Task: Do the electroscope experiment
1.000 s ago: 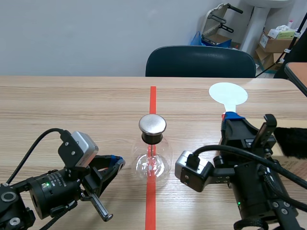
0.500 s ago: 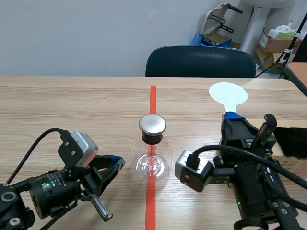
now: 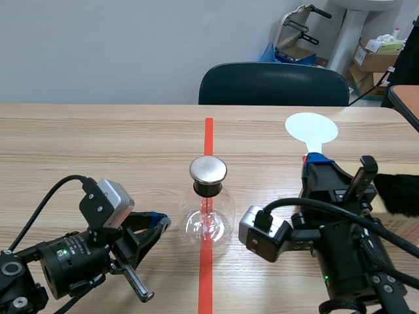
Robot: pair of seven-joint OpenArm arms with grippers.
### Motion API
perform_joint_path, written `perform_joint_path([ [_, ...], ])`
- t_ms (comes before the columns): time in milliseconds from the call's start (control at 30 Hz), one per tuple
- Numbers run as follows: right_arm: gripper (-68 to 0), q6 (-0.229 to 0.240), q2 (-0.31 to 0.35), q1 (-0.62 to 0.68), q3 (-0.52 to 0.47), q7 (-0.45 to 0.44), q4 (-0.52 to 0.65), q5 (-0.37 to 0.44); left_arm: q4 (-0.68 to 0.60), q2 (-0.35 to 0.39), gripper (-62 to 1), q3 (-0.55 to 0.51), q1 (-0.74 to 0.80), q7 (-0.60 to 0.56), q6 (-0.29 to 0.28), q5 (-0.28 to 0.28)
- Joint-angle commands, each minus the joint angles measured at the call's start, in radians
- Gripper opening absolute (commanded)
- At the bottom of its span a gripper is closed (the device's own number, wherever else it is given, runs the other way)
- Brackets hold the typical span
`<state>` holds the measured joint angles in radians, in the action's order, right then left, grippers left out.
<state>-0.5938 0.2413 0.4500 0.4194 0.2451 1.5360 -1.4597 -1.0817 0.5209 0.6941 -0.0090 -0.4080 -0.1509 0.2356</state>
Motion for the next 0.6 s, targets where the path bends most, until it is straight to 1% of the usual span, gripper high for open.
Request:
perform_joint_path([
  [0,-65.5,-0.011,0.005,-0.001,-0.006,0.004,0.005,-0.001,-0.015,0.003,-56.8,-0.003,-0.003,-0.014,-0.001,0.006],
  [200,-65.5,-0.011,0.005,-0.001,-0.006,0.005,0.005,-0.001,-0.015,0.003,-56.8,-0.003,-0.003,-0.014,-0.001,0.006],
  [300,-65.6,-0.011,0.005,0.002,-0.006,0.023,0.005,-0.001,-0.015,0.003,-56.8,-0.003,-0.003,-0.014,-0.001,0.006],
  [567,-65.5,-0.011,0.005,0.002,-0.009,0.014,0.005,-0.001,-0.015,0.003,-56.8,-0.003,-0.003,-0.014,-0.001,0.006],
])
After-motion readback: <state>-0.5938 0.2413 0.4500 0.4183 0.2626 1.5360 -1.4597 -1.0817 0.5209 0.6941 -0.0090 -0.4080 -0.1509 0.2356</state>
